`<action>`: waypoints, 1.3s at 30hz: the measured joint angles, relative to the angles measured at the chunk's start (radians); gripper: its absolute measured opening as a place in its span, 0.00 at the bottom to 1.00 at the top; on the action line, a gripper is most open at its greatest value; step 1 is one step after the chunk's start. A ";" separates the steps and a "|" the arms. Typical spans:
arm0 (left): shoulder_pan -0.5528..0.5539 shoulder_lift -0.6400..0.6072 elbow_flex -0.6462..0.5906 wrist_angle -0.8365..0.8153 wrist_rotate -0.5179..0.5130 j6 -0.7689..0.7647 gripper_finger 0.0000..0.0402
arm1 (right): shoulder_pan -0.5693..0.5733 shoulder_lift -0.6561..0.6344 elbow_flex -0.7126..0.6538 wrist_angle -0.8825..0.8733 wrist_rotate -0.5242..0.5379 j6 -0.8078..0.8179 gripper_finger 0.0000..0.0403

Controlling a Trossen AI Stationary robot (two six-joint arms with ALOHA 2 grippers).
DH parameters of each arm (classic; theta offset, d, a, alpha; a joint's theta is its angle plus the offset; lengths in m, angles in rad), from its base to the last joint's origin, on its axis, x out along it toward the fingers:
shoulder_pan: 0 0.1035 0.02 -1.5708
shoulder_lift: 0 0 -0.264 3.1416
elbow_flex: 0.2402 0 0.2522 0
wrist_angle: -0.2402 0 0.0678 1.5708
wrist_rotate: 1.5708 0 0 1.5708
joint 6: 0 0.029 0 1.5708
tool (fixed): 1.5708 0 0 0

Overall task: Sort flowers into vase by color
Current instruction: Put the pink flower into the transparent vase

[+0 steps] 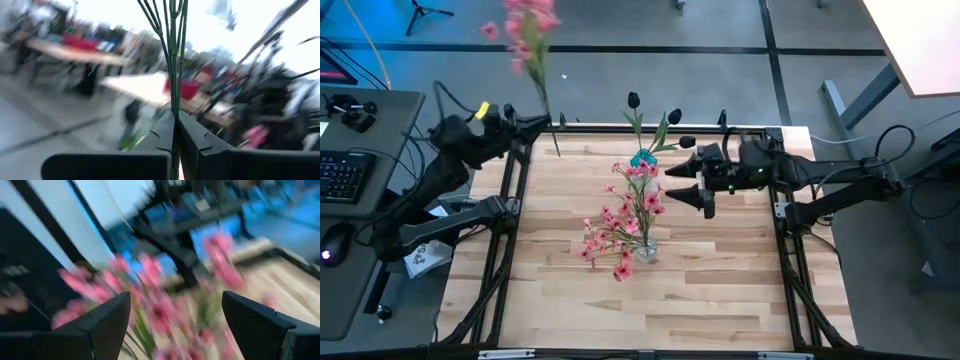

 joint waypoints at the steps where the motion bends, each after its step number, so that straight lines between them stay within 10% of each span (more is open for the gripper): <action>1: -0.025 -0.011 -0.019 0.064 0.000 -0.020 0.00 | -0.005 0.000 0.000 0.050 -0.017 0.001 0.77; 13: -0.261 0.161 -0.135 0.644 -0.056 -0.098 0.00 | -0.044 -0.001 0.000 0.442 0.079 0.009 0.77; 24: -0.272 0.581 0.170 0.677 0.096 -0.092 0.00 | -0.099 0.061 0.000 0.491 0.170 0.071 0.77; 39: -0.351 0.909 0.461 0.663 0.054 0.047 0.00 | -0.134 0.064 0.000 0.559 0.146 0.034 0.77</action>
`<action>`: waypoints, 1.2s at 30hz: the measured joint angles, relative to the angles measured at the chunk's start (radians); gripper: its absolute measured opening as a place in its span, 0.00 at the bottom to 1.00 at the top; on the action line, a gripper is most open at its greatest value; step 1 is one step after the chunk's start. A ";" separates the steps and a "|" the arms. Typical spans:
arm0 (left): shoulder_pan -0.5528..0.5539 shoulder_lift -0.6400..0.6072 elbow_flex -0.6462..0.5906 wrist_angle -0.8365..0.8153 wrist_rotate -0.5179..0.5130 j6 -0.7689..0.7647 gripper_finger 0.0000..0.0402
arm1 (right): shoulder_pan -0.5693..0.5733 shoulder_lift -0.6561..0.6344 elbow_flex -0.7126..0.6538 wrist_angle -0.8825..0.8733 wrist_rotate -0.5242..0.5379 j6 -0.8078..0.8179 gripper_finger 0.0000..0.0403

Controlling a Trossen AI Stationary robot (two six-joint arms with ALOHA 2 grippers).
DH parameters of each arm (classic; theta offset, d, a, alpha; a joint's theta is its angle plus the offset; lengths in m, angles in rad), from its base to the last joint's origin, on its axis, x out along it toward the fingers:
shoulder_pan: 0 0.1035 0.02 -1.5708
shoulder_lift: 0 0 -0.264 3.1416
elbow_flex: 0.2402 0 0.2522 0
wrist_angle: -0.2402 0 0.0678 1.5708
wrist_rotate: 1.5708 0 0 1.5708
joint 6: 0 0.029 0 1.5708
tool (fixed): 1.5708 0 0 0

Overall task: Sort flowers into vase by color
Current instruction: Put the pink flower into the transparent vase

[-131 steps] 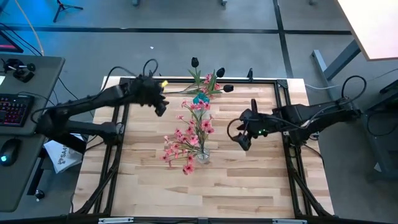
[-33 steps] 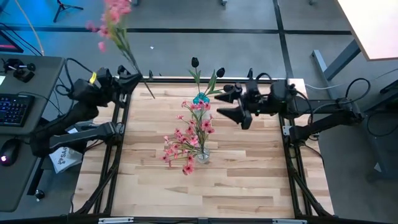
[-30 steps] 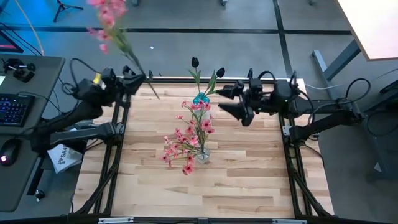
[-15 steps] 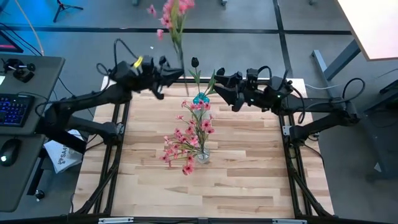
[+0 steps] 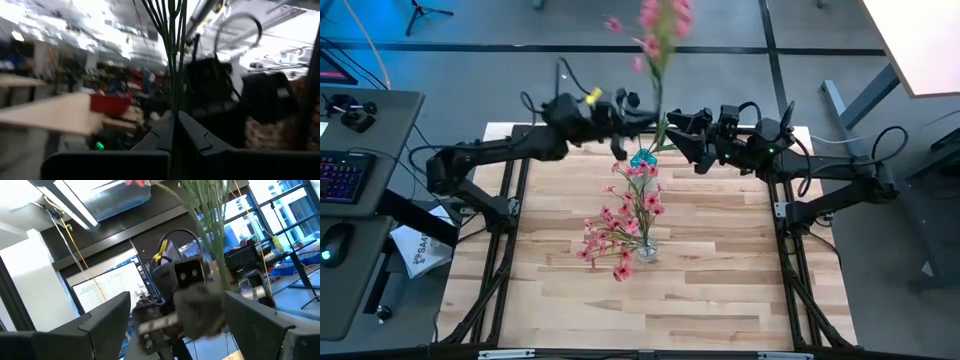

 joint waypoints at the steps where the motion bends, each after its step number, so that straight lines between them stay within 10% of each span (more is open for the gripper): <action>1: -0.014 0.010 0.000 -0.007 0.000 -0.013 0.00 | -0.011 0.001 0.000 -0.001 -0.015 0.000 0.77; 11: -0.060 0.009 0.001 -0.008 -0.013 -0.022 0.00 | -0.113 -0.024 0.000 -0.065 -0.132 -0.008 0.75; 25: -0.058 0.019 0.001 -0.077 -0.015 -0.021 0.00 | -0.134 -0.018 0.000 -0.131 -0.170 -0.042 0.40; 36: -0.056 0.019 0.001 -0.144 0.047 -0.055 0.00 | -0.134 0.029 0.001 -0.131 -0.214 -0.026 0.38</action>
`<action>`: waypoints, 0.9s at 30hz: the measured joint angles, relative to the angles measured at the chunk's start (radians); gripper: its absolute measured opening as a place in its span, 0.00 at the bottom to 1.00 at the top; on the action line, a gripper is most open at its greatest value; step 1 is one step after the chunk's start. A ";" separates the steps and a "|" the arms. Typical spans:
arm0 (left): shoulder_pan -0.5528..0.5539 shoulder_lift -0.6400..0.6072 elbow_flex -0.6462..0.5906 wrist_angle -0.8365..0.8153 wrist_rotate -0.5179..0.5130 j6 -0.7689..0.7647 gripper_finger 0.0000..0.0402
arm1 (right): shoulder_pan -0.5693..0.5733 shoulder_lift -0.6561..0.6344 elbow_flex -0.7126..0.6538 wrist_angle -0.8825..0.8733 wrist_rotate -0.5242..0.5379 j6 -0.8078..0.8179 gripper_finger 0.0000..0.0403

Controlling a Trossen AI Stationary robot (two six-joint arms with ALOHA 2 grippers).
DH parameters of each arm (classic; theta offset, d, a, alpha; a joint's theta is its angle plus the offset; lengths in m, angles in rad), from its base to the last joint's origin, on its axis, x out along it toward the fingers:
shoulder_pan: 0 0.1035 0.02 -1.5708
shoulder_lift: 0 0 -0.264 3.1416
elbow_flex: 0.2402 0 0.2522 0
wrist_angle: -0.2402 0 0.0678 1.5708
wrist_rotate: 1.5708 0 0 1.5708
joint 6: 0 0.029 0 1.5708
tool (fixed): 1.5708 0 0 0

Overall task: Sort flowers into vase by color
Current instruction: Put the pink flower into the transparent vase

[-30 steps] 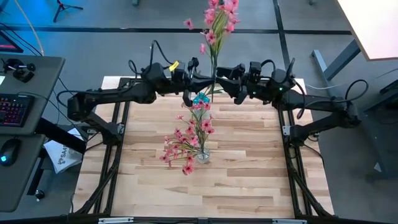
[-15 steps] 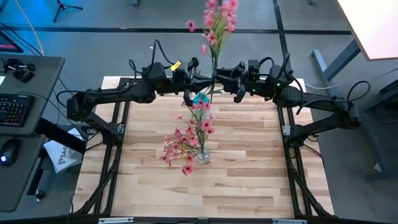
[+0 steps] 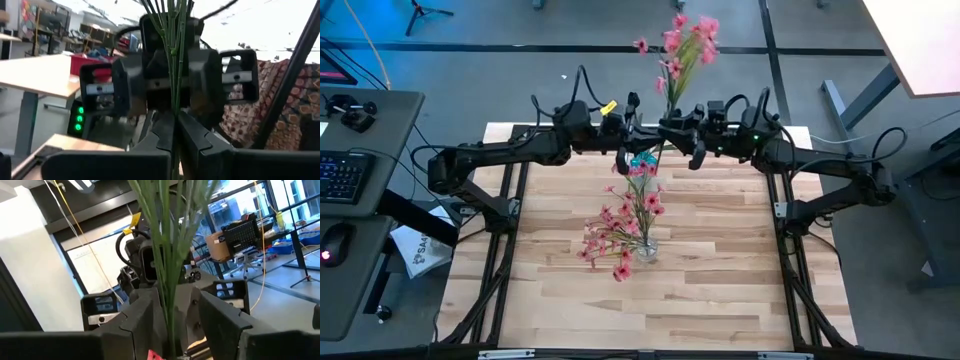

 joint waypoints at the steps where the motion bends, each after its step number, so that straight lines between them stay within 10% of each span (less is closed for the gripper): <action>1: 0.000 0.000 0.000 -0.011 0.004 -0.001 0.00 | 0.000 0.000 0.000 0.001 0.000 0.000 0.38; 18: 0.008 0.000 -0.001 -0.019 0.012 -0.009 0.00 | -0.007 -0.017 -0.001 -0.013 -0.087 0.007 0.02; 27: 0.051 -0.013 -0.002 -0.068 0.009 0.008 0.10 | -0.050 -0.102 -0.001 -0.114 -0.098 -0.009 0.01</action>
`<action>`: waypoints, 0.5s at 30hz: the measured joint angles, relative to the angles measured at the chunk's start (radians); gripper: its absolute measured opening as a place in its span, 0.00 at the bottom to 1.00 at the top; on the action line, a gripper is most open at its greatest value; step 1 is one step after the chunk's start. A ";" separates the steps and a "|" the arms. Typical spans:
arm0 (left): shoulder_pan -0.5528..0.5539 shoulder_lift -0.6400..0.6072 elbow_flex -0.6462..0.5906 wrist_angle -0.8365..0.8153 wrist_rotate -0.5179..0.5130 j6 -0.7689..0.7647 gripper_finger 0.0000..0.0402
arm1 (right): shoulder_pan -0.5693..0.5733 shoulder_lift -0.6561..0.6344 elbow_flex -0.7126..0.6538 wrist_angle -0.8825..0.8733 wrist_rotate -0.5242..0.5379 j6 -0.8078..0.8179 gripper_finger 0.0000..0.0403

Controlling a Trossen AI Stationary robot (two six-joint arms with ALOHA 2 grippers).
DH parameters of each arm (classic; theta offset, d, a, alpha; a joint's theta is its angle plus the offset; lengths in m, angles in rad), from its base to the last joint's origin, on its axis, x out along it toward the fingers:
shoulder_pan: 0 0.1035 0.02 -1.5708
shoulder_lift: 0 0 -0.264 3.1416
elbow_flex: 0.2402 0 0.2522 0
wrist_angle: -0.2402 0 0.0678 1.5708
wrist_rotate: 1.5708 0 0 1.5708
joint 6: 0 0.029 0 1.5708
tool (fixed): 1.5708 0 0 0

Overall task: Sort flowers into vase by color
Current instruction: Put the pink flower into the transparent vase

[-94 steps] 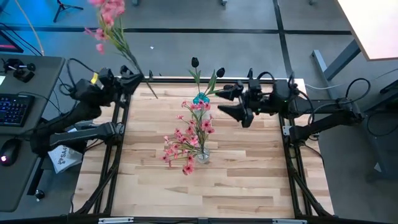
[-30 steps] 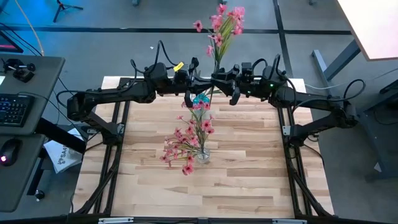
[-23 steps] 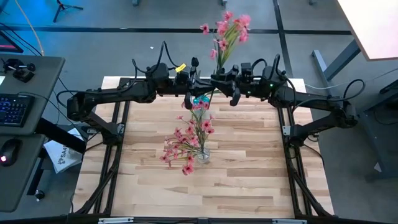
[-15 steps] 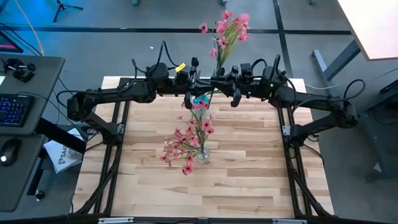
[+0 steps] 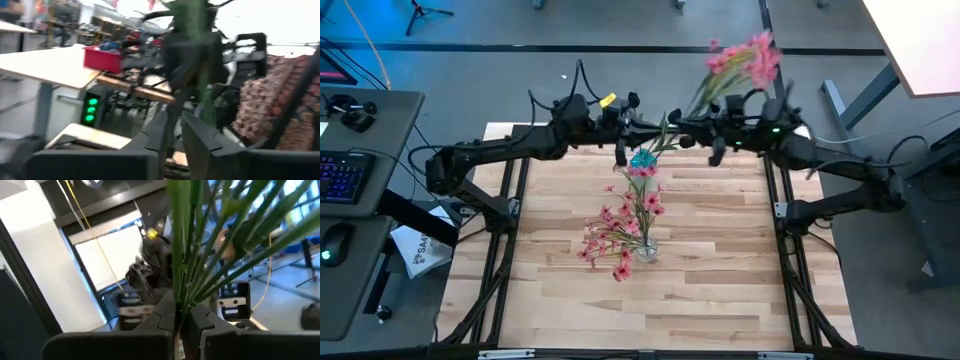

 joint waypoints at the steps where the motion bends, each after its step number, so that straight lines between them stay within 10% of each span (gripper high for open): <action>1: 0.012 -0.011 0.000 -0.021 -0.002 0.000 0.13 | -0.008 -0.023 0.000 -0.020 0.000 -0.006 0.01; 15: 0.123 -0.368 -0.044 -0.537 -0.003 0.163 0.33 | 0.148 -0.305 -0.086 -0.532 0.050 0.031 0.00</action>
